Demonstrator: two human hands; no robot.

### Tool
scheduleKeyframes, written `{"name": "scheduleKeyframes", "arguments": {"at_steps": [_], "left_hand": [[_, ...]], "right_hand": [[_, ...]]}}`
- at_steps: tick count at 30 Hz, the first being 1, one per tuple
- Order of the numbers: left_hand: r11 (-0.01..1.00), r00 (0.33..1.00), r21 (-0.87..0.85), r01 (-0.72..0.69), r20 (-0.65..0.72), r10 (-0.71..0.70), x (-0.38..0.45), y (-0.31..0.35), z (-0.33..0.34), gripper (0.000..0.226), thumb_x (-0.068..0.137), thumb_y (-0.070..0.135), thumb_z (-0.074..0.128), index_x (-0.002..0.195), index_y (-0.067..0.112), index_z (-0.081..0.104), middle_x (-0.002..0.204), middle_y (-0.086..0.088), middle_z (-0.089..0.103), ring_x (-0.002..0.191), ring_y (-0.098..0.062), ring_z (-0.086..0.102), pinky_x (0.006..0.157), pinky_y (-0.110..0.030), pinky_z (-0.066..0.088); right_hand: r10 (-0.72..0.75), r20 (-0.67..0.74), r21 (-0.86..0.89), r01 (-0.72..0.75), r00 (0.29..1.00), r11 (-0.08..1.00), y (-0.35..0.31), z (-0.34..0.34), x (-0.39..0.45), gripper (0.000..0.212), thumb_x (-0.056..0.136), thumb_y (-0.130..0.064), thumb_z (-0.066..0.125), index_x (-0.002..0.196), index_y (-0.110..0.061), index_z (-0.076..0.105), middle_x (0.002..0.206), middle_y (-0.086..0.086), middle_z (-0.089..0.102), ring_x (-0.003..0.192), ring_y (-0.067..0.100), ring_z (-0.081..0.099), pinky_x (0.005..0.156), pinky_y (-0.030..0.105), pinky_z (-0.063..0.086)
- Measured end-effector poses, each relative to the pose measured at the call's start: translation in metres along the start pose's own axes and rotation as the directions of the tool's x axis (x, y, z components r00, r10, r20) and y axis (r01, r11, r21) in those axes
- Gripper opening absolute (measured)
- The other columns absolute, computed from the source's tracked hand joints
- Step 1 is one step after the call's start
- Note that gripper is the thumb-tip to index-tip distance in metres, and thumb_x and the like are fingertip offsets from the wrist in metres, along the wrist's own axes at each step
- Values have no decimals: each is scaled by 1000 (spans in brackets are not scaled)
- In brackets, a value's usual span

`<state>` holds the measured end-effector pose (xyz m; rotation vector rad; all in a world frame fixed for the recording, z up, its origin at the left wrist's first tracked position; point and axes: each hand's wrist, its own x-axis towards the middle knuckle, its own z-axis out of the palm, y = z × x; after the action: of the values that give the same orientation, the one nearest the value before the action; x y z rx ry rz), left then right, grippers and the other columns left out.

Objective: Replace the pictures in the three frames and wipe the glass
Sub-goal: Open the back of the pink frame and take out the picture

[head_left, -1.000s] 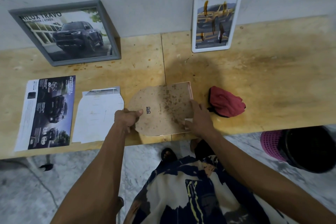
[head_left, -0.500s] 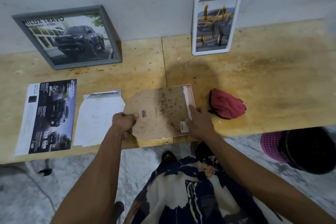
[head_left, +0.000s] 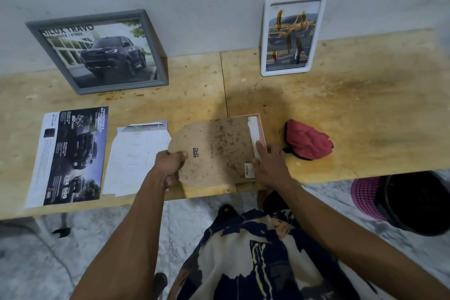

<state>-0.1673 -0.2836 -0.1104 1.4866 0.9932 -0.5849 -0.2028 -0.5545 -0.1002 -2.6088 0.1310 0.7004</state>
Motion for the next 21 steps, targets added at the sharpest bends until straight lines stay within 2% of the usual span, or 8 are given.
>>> {"name": "scheduleKeyframes", "arguments": {"at_steps": [3,8,11,13,15,17,19,21], "left_hand": [[997,999,-70,-7,35,9,-9,2,-3,26,92,-3,60,118,-6,59,109,-21,68,92,-36,68,81,-56,57],[985,996,-170,-18,78,32,-15,2,-23,24,93,-6,56,117,-5,60,108,-22,69,90,-36,68,71,-50,59],[971,993,-237,-41,94,65,-21,0,-34,18,93,-7,56,110,-4,63,104,-21,70,88,-34,69,62,-47,61],[961,991,-271,-58,101,88,-26,0,-39,17,93,-6,57,108,-3,63,104,-20,70,88,-33,70,61,-46,61],[953,987,-293,-70,115,108,-30,1,-41,17,93,-5,57,109,-3,63,100,-18,72,84,-32,72,59,-44,61],[953,984,-295,-73,137,118,-34,3,-41,16,93,-5,58,108,-3,63,94,-17,75,79,-29,74,58,-42,61],[950,981,-303,-72,150,122,-38,6,-36,17,92,-4,60,109,-4,63,97,-18,75,81,-30,74,60,-42,61],[948,981,-306,-83,142,132,-40,12,-26,18,91,-5,61,109,-5,64,100,-20,73,83,-31,74,60,-42,61]], "right_hand": [[-8,33,-47,10,999,999,-1,-2,-1,56,100,-22,42,151,-10,20,141,16,32,125,32,31,108,38,22],[17,29,-42,-16,999,999,-5,-7,-2,52,101,-23,38,149,-10,23,142,17,31,125,33,33,107,38,25],[12,65,-55,-8,998,998,-5,-10,-3,47,102,-22,37,147,-8,30,147,16,29,128,36,32,108,40,27],[77,41,68,-80,996,994,-6,-11,-2,48,102,-28,37,148,-13,29,146,20,32,131,38,32,109,43,26],[125,-98,228,-100,987,969,-8,-9,-1,46,102,-34,37,144,-15,37,144,19,39,130,39,35,106,44,30],[156,-196,394,-67,968,917,-15,-12,-5,44,101,-36,39,138,-15,45,136,12,51,123,33,47,98,41,38],[190,-149,582,-70,970,810,-24,-18,-10,44,101,-38,43,139,-17,46,127,6,57,112,23,57,90,36,46],[191,-120,662,-65,974,747,-30,-20,-11,44,99,-39,49,138,-19,48,119,0,62,99,14,61,76,30,48]]}}
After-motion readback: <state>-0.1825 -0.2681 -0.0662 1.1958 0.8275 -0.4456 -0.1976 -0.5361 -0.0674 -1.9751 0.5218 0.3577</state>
